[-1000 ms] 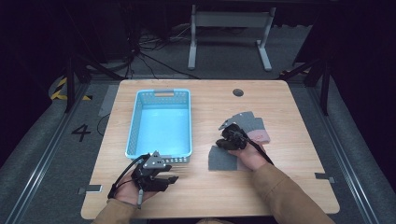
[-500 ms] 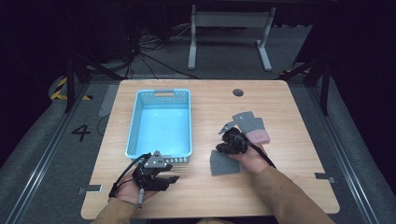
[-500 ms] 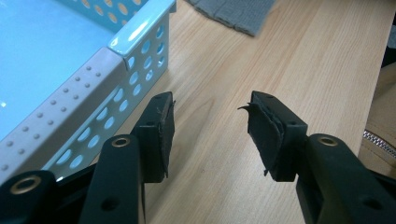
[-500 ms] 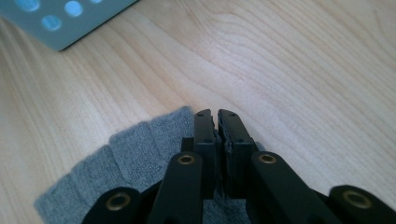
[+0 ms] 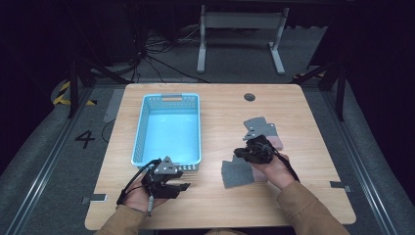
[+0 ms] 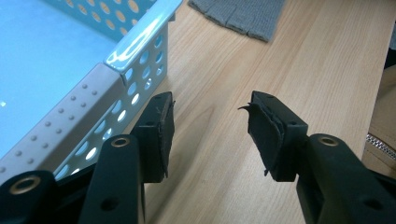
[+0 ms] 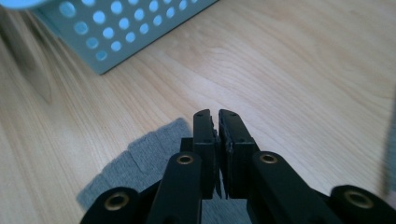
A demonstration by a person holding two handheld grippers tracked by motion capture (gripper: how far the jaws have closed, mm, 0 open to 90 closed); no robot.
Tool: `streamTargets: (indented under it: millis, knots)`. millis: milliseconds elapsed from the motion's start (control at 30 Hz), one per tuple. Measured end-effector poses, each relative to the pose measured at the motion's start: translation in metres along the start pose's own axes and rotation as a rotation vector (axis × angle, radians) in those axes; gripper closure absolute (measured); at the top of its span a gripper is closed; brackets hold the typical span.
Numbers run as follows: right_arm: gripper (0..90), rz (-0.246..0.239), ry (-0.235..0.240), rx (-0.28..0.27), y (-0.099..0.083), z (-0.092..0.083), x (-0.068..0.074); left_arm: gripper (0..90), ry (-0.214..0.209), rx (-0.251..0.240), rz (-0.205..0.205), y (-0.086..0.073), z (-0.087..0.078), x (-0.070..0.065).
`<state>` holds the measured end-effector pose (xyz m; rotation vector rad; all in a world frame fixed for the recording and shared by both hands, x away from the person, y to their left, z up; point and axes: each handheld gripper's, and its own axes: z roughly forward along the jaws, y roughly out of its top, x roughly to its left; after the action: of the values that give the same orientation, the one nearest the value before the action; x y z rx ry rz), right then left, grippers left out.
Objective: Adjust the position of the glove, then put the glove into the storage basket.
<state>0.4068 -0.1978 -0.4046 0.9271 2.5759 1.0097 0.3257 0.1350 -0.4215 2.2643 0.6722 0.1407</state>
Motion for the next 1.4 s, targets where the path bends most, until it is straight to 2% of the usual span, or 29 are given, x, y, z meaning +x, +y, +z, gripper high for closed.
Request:
streamTargets:
  millis: [167, 400, 500, 600, 767, 800, 900, 933, 1000, 1033, 1067, 1100, 1367, 1400]
  knots:
    - [83.9, 0.05, -0.015, -0.076, -0.007, -0.027, -0.008, 51.1, -0.002, 0.006, 0.003, 0.002, 0.003, -0.002]
    - [81.6, 0.087, -0.044, -0.113, -0.011, -0.044, -0.022, 51.0, 0.0, 0.008, 0.002, 0.001, 0.003, -0.001]
    - [77.6, 0.126, -0.061, -0.134, -0.012, -0.05, -0.032, 51.0, 0.001, 0.007, -0.004, 0.0, 0.002, -0.001]
    - [74.1, 0.137, -0.075, -0.136, -0.011, -0.052, -0.037, 50.5, 0.006, 0.006, -0.005, -0.001, 0.001, -0.001]
    - [56.4, 0.174, -0.114, -0.138, -0.005, -0.054, -0.052, 49.8, 0.014, 0.01, -0.01, -0.002, 0.0, -0.003]
    - [55.4, 0.18, -0.125, -0.14, -0.004, -0.053, -0.056, 49.4, 0.014, 0.01, -0.01, -0.002, 0.0, -0.003]
    - [52.2, 0.186, -0.143, -0.125, -0.002, -0.05, -0.062, 47.7, 0.011, 0.004, -0.009, -0.003, -0.001, -0.003]
    - [50.6, 0.186, -0.164, -0.12, -0.001, -0.048, -0.068, 47.0, 0.016, 0.002, -0.01, -0.003, -0.001, -0.003]
    - [50.4, 0.19, -0.165, -0.116, -0.001, -0.047, -0.07, 46.4, 0.019, 0.002, -0.01, -0.003, -0.001, -0.002]
    - [48.6, 0.215, -0.17, -0.095, 0.0, -0.042, -0.078, 45.6, 0.022, 0.006, -0.011, -0.003, -0.001, -0.002]
    - [48.6, 0.215, -0.17, -0.095, 0.0, -0.042, -0.078, 45.6, 0.022, 0.006, -0.011, -0.003, -0.001, -0.002]
    - [48.0, 0.229, -0.183, -0.079, 0.0, -0.038, -0.085, 45.5, 0.023, 0.004, -0.015, -0.004, -0.001, -0.001]
    - [43.8, 0.28, -0.226, 0.021, -0.002, -0.017, -0.106, 44.8, 0.024, 0.012, -0.014, -0.004, 0.0, -0.002]
    - [43.8, 0.28, -0.226, 0.021, -0.002, -0.017, -0.106, 44.8, 0.024, 0.012, -0.014, -0.004, 0.0, -0.002]
